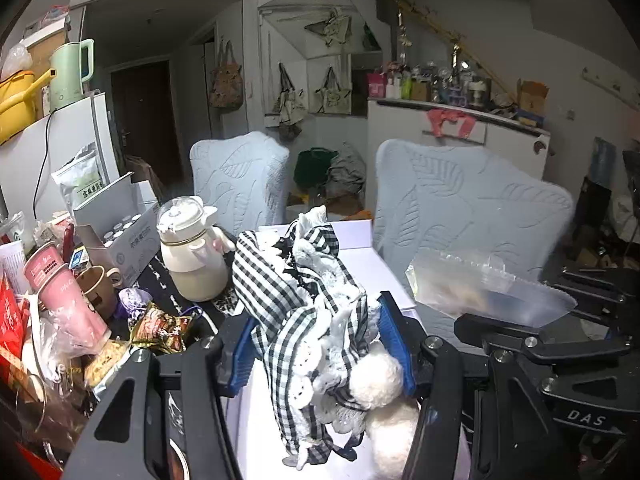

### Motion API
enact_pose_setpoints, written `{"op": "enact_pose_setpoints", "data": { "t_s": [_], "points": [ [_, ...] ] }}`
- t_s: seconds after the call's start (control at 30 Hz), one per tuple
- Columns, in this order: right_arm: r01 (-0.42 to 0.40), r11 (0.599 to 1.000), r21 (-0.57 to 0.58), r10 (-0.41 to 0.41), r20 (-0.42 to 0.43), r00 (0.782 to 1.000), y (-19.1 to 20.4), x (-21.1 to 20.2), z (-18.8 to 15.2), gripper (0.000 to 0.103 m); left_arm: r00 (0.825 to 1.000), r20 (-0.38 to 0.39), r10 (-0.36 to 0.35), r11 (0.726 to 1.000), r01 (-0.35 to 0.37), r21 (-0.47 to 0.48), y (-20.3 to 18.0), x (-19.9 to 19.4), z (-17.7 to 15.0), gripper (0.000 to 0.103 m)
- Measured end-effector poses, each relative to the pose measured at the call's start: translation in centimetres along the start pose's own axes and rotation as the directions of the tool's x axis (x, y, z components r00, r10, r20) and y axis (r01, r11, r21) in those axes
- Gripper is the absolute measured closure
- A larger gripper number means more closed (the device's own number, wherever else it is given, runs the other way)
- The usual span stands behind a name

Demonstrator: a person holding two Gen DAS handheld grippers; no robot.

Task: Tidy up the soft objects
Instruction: 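Carry both items to the open box and release them inside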

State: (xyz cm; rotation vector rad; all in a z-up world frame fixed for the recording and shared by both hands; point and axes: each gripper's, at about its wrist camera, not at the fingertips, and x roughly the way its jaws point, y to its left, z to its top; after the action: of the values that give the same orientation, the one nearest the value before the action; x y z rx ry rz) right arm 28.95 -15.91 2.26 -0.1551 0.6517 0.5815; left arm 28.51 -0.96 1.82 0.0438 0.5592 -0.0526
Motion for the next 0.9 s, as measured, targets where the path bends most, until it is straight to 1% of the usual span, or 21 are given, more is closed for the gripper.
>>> {"op": "enact_pose_setpoints", "data": {
  "t_s": [0.23, 0.27, 0.4, 0.57, 0.63, 0.7, 0.8, 0.9],
  "points": [
    [-0.022, 1.000, -0.010, 0.021, -0.061, 0.998, -0.7, 3.7, 0.9, 0.071, 0.997, -0.067, 0.035, 0.999, -0.035, 0.006, 0.6, 3.8, 0.2, 0.047],
    [-0.020, 1.000, -0.010, 0.019, -0.073, 0.997, -0.8, 4.2, 0.9, 0.071, 0.995, -0.085, 0.055, 0.999, -0.054, 0.006, 0.7, 4.4, 0.1, 0.047],
    [-0.028, 1.000, -0.014, 0.026, -0.127, 0.992, -1.1, 6.5, 0.8, 0.071, 0.988, -0.129, 0.080, 0.997, -0.079, 0.013, 1.0, 6.6, -0.5, 0.047],
    [-0.045, 0.999, 0.010, 0.046, -0.194, 0.980, -1.7, 8.5, -0.2, 0.070, 0.979, -0.187, 0.078, 0.997, -0.076, 0.023, 0.9, 8.5, -1.5, 0.047],
    [-0.065, 0.997, 0.033, 0.071, -0.207, 0.976, -2.0, 8.9, -0.3, 0.070, 0.976, -0.200, 0.083, 0.997, -0.080, 0.024, 0.9, 9.0, -1.7, 0.047],
    [-0.062, 0.997, 0.037, 0.068, -0.216, 0.974, -2.1, 9.1, -0.3, 0.070, 0.971, -0.217, 0.097, 0.995, -0.093, 0.027, 0.9, 9.3, -1.9, 0.047],
    [-0.054, 0.998, 0.035, 0.060, -0.217, 0.974, -2.0, 9.1, -0.1, 0.068, 0.966, -0.238, 0.101, 0.995, -0.098, 0.024, 1.0, 9.7, -1.9, 0.043],
    [-0.039, 0.999, 0.032, 0.045, -0.215, 0.976, -1.9, 9.1, 0.0, 0.060, 0.958, -0.267, 0.106, 0.994, -0.107, 0.011, 1.2, 10.2, -2.0, 0.035]
  ]
}}
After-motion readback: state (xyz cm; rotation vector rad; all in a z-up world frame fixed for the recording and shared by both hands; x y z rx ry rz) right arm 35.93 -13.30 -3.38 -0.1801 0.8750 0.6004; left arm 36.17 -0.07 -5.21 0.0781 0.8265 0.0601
